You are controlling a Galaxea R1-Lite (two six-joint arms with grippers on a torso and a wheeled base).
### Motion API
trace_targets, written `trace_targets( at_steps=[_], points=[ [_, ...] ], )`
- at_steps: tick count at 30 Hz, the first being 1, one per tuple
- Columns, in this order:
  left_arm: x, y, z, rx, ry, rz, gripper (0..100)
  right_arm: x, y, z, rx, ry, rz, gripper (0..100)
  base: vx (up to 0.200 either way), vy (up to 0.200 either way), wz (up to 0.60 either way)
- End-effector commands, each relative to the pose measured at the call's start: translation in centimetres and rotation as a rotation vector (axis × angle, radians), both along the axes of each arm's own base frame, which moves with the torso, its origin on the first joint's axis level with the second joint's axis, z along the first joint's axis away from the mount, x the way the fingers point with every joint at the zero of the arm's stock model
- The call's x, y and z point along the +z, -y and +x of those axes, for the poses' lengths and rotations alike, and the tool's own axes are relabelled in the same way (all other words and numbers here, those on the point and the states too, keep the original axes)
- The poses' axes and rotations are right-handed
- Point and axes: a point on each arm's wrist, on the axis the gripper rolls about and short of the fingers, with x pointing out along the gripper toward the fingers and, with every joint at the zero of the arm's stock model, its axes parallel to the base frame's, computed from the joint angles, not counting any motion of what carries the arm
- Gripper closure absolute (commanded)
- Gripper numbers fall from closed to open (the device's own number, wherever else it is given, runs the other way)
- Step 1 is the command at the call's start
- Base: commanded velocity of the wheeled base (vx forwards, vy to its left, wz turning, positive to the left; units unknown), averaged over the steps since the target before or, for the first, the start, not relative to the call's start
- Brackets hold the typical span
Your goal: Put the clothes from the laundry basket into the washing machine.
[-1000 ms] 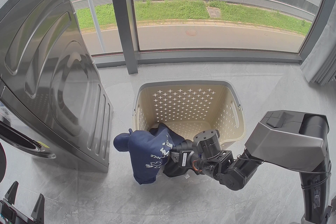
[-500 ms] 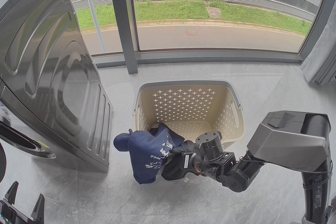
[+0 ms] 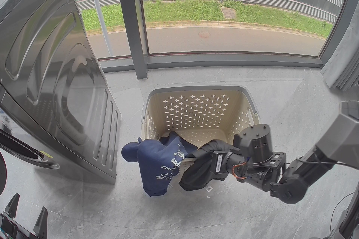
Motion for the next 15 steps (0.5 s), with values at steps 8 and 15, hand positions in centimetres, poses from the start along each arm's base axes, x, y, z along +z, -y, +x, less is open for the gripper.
trace_targets(
  at_steps=[8,15],
  points=[
    [-0.5,0.0,0.1,0.0,-0.009,0.006,0,10.9,6.0,-7.0,0.059,0.28,0.148,100,0.0,0.0,0.0],
    [-0.4,0.0,0.1,0.0,-0.006,0.004,0,11.5,7.0,-8.5,0.172,0.44,0.088,100,0.0,0.0,0.0]
  ],
)
